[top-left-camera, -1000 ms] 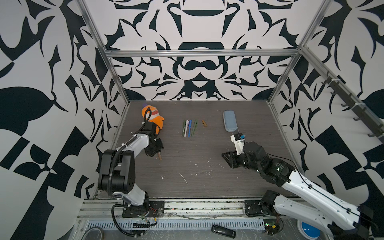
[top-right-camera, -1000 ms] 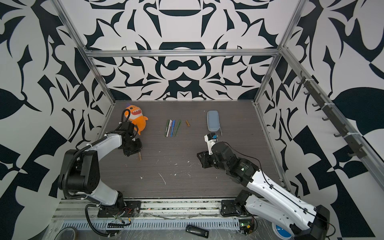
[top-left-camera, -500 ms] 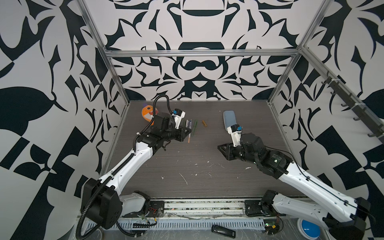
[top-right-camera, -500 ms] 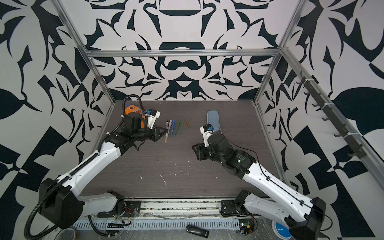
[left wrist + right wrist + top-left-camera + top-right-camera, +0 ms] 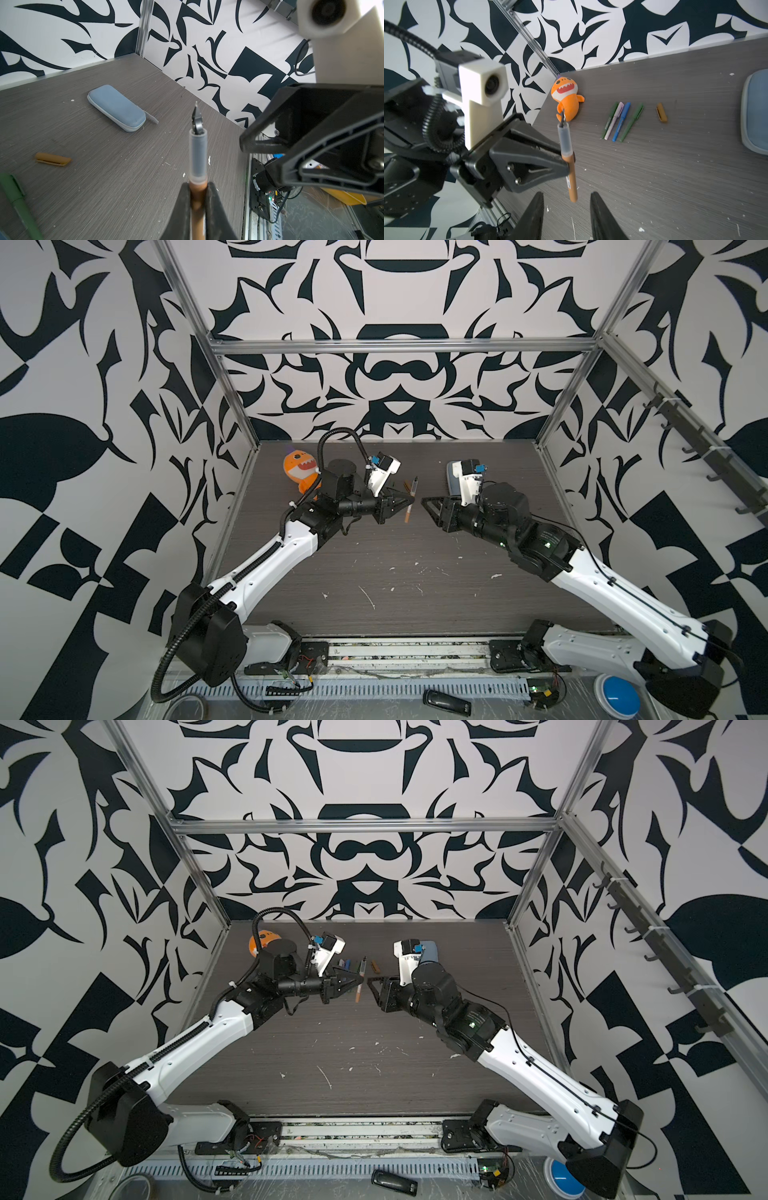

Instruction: Insert the pens into the pen caps

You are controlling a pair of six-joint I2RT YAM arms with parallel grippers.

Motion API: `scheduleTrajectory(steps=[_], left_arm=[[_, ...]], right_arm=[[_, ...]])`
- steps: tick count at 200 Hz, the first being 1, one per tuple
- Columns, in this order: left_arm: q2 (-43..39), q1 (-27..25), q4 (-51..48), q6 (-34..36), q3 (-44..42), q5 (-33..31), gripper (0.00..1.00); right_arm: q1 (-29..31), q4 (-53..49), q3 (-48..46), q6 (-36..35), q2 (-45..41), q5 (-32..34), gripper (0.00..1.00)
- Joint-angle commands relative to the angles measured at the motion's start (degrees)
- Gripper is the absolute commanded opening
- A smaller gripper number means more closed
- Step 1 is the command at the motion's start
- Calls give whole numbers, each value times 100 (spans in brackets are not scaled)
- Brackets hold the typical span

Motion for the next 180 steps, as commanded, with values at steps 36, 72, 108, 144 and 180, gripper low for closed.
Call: scheduleTrajectory(steps=[36,72,108,144,180], left_arm=[[-451,1,626,-34,-355,300,0],[-585,6,686,-55,-414,329,0],[-608,-3,703,-93,-424,427,0],[-638,-8,711,-102,-449,428,0],[-551,-8,555,-137,-371,560,31]], right_arm=[[-22,544,544,69,485,-84,40],[-23,717,596,128,674,-73,37],[-18,848,700,131,886,-281,27],[-21,887,701,153,907,-335,6],[-17,756,766,9,750,-193,0]])
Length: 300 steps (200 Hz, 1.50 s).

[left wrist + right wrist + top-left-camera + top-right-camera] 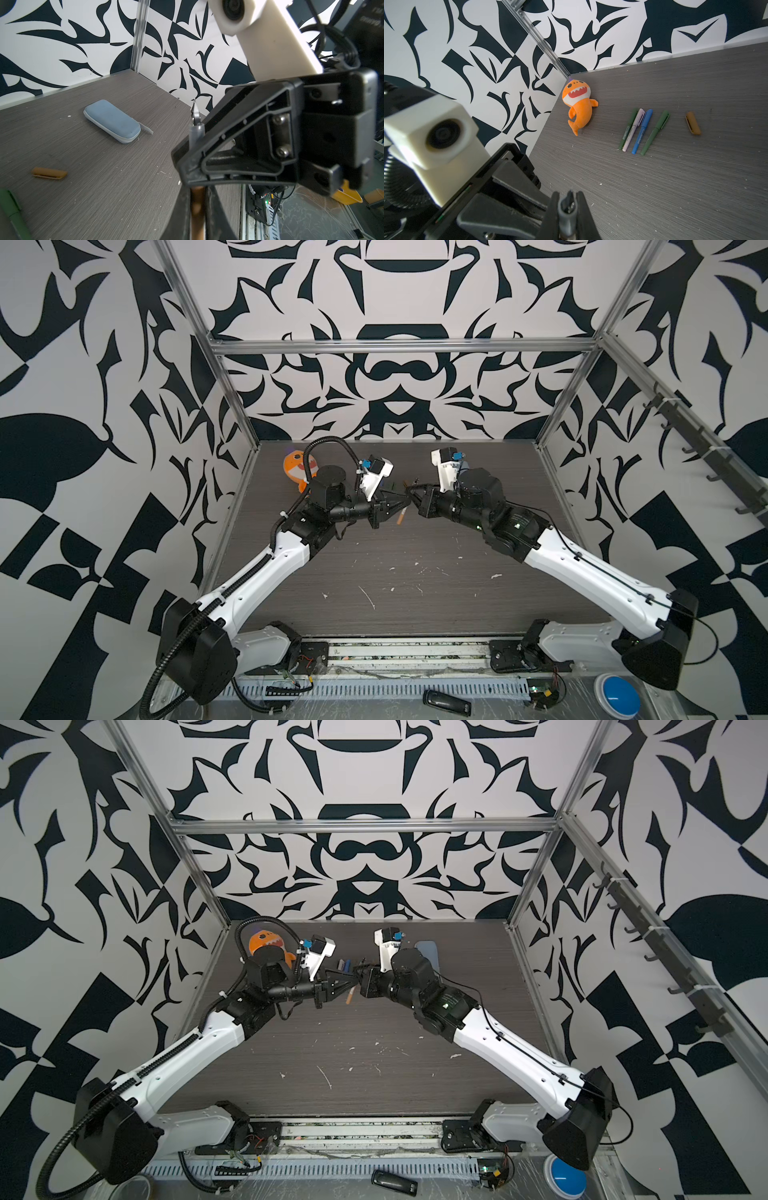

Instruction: Insert the pens into the pen caps

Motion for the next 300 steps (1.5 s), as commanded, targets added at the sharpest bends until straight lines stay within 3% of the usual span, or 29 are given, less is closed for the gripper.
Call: scheduleTrajectory(steps=[1,17,53,100,168,171,180,200,216,241,271,300], left_arm=[[-78,-47,8,28,30,359,32],[19,-47,-366,217,177,470,37],[191,-47,-850,439,416,514,36],[370,-55,-768,383,408,626,18],[396,-47,-429,108,288,634,3],[393,-47,-414,77,281,609,2],[399,-47,-377,-1,273,487,2],[349,-34,-478,-75,251,-230,0],[304,-8,-702,-129,272,-1068,0],[282,220,-789,-392,200,-1884,0],[51,538,-923,-665,170,-2497,0],[-158,586,-941,-579,79,-2795,0]], right_arm=[[-17,165,259,-133,-206,132,0],[-18,-39,388,-326,-294,304,0],[-17,-373,654,-669,-370,416,0],[-19,-481,666,-691,-284,325,0],[-20,-419,596,-651,-176,114,0],[-20,-423,603,-652,-162,105,4],[-19,-447,629,-655,-167,116,20],[-25,-540,737,-711,-251,279,36],[-29,-720,853,-863,-351,632,38],[-133,-1021,982,-998,-393,991,39],[-752,-1256,978,-929,66,453,39],[-1345,-1654,1272,-1006,1190,-293,39]])
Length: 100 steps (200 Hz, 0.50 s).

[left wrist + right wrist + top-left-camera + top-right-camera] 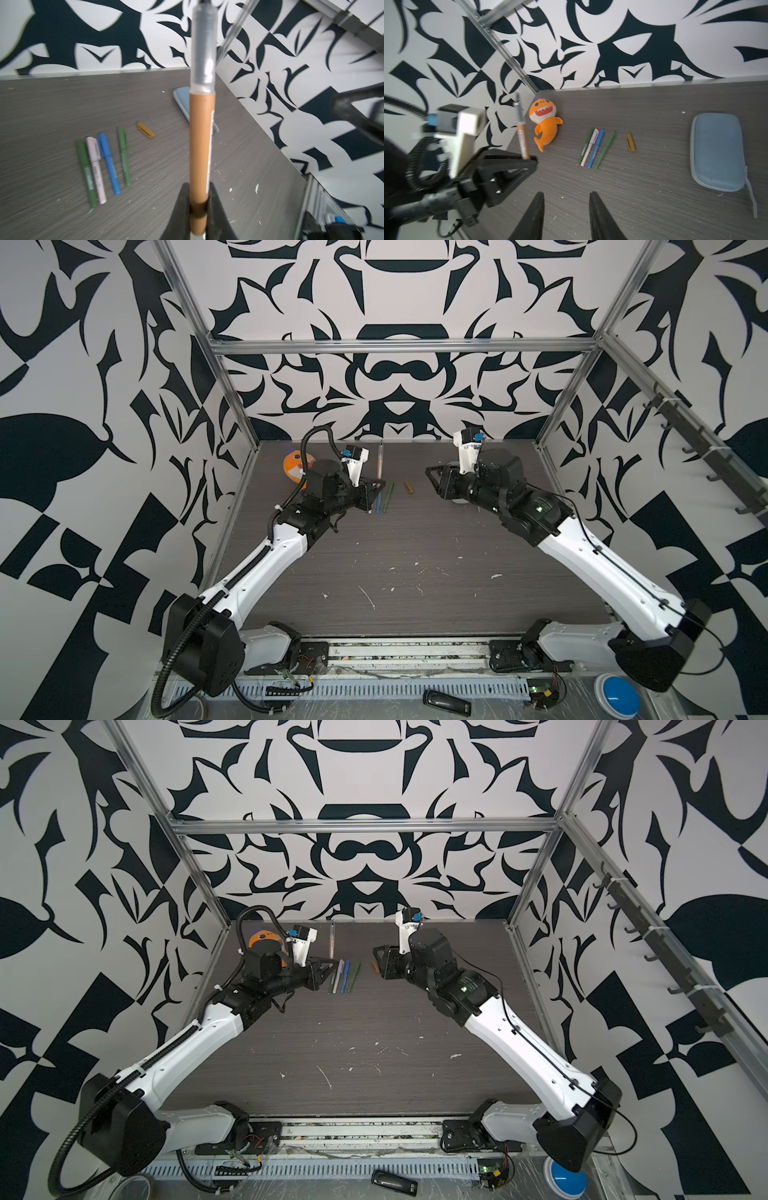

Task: Insert the pens into the pen caps
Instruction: 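Move the right gripper away to the tan cap on the table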

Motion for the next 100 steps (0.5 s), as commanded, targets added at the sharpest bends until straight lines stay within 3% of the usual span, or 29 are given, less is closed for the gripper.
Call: scheduleTrajectory(steps=[1,35,100], left_arm=[[-295,9,-102,-52,-111,-495,0],[-391,9,-105,53,-129,-507,0],[-260,9,-53,9,-131,-247,0]], right_arm=[[-334,-393,234,-137,854,-572,39],[-465,-574,833,-694,2147,-691,40],[-492,-1335,2791,-1650,4564,-46,43]])
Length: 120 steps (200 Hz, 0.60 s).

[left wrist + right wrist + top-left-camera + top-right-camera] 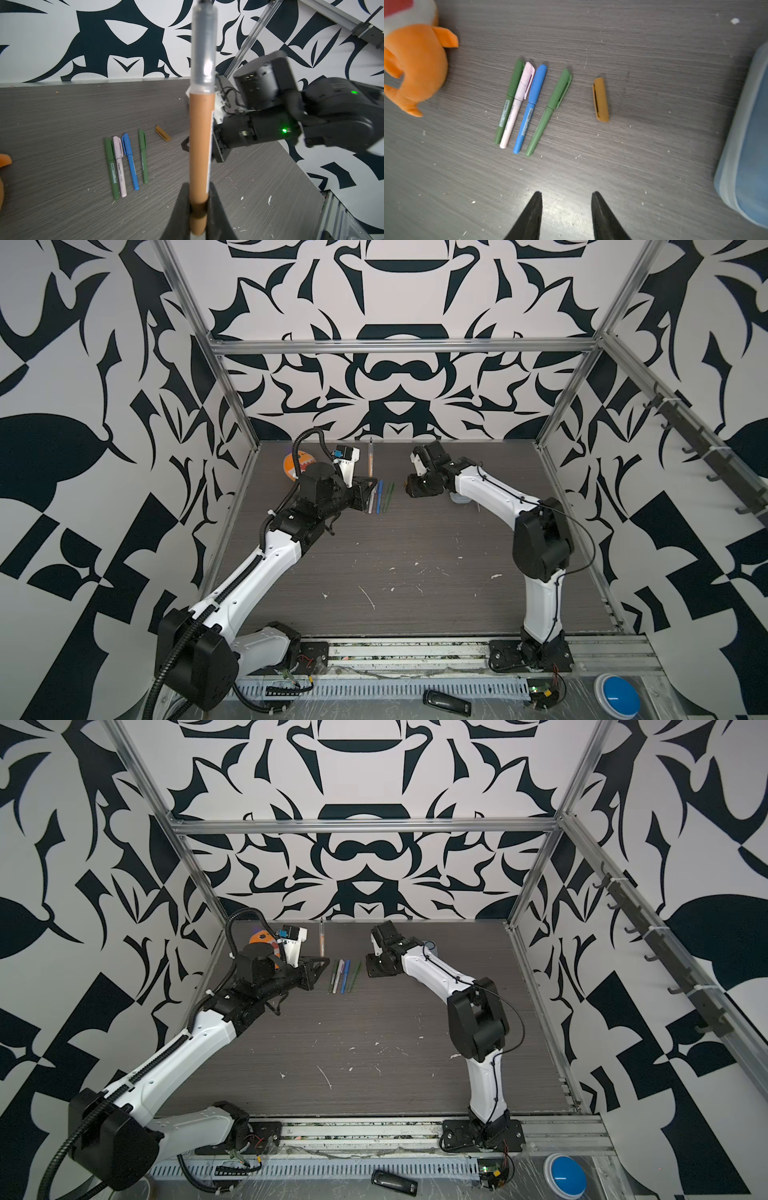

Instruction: Insert the pens into the pen caps

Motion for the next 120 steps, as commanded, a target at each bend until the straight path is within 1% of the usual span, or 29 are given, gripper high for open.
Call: scheduleTrajectory(steps=[1,51,62,86,120], left_arm=[[29,-9,41,-5,-48,132,0],[108,-9,59,-22,-7,374,0],[141,-9,59,-27,5,460,0],[143,-9,96,-23,14,531,0],[143,-9,191,-18,-25,680,0]], right_arm=[[-18,-270,645,-508,244,354,43],[-52,-1027,2262,-1008,1569,672,43],[-54,-1102,2470,-1045,1785,810,43],[-96,-1138,2803,-1064,2119,870,42],[-245,-1225,3283,-1022,2565,561,40]])
